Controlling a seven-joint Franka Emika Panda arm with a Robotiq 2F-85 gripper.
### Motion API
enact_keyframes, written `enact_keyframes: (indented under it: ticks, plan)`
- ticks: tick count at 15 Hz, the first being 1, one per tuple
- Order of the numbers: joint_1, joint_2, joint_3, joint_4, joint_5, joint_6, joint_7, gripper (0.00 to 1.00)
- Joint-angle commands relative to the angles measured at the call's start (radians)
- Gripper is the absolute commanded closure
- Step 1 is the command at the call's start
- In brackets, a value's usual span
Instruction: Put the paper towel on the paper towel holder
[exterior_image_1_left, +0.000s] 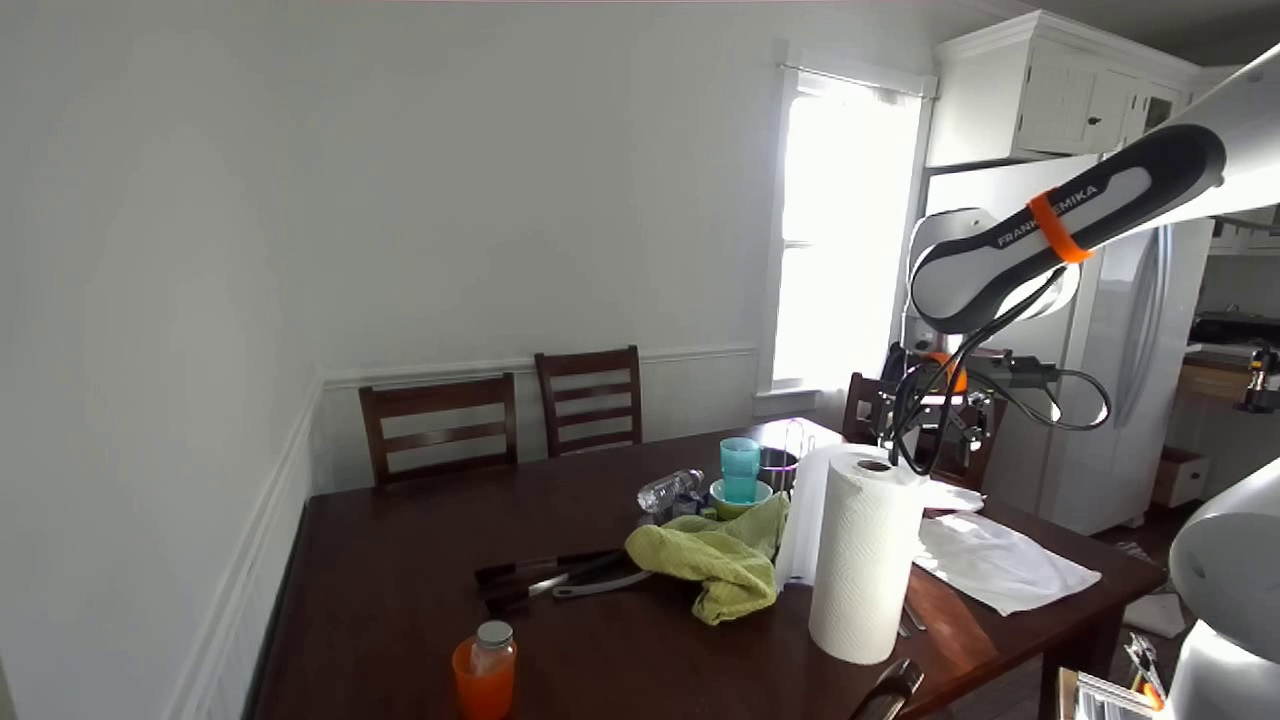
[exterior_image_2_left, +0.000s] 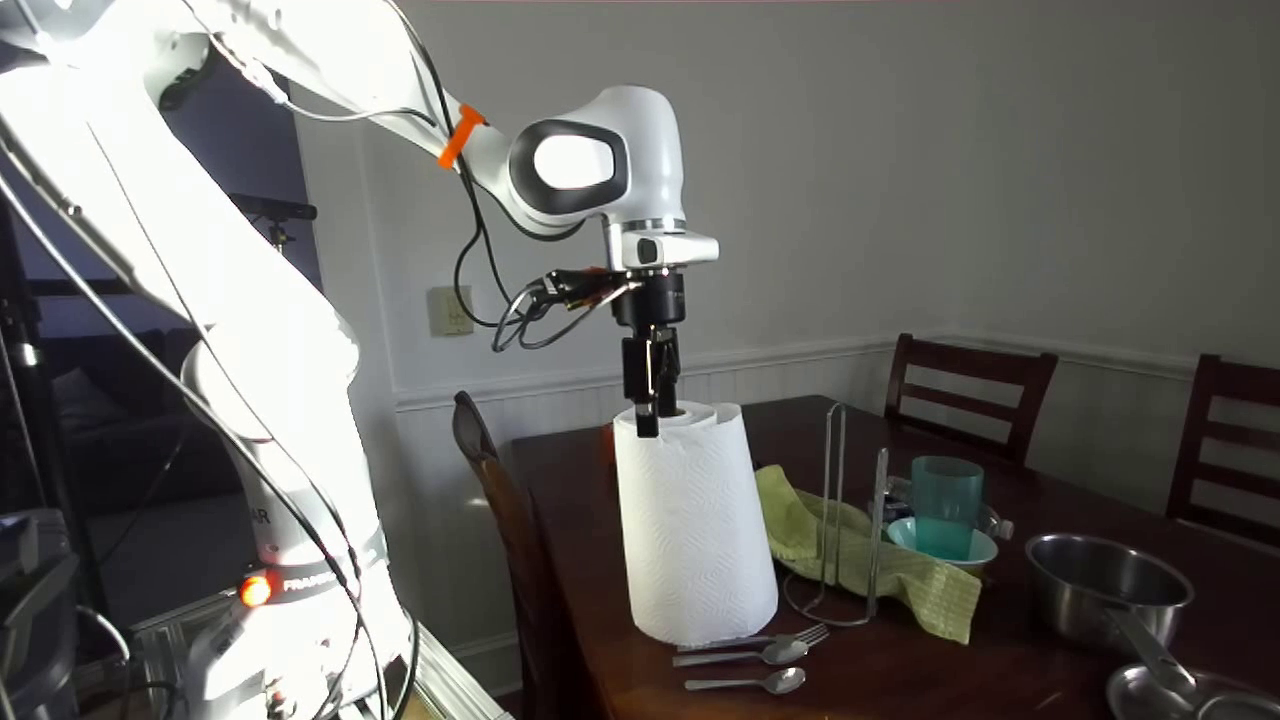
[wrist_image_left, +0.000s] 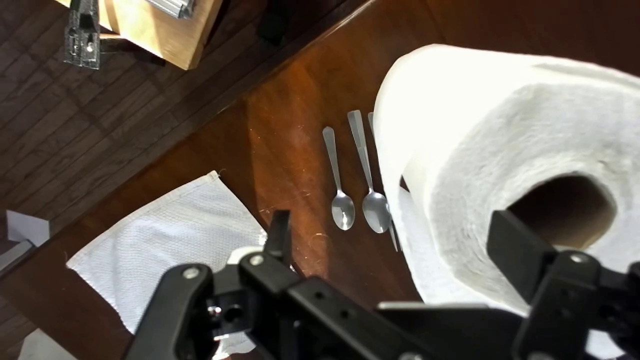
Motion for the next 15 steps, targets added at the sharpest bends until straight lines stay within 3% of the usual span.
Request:
enact_keyframes:
  ticks: [1, 15]
  plan:
    - [-0.009, 0.001, 0.009, 0.002, 0.006, -0.002, -0.005, 0.0]
    - [0.008, 0.013, -0.006, -0.004, 0.034, 0.024, -0.027, 0.0]
